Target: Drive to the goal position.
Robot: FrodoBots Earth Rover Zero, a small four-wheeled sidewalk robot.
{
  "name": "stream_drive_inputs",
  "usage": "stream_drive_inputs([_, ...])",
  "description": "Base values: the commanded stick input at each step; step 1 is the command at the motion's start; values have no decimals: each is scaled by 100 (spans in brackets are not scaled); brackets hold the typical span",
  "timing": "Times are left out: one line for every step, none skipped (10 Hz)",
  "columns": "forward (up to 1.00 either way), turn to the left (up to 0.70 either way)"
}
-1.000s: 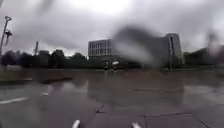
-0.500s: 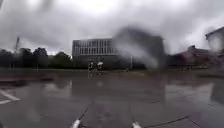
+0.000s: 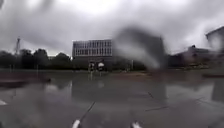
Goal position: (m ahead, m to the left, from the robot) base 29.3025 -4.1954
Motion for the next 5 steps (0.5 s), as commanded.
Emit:
stream_drive_inputs([70, 0])
stream_drive_inputs([70, 0])
stream_drive_inputs([70, 31])
stream_drive_inputs([70, 24])
stream_drive_inputs([70, 0])
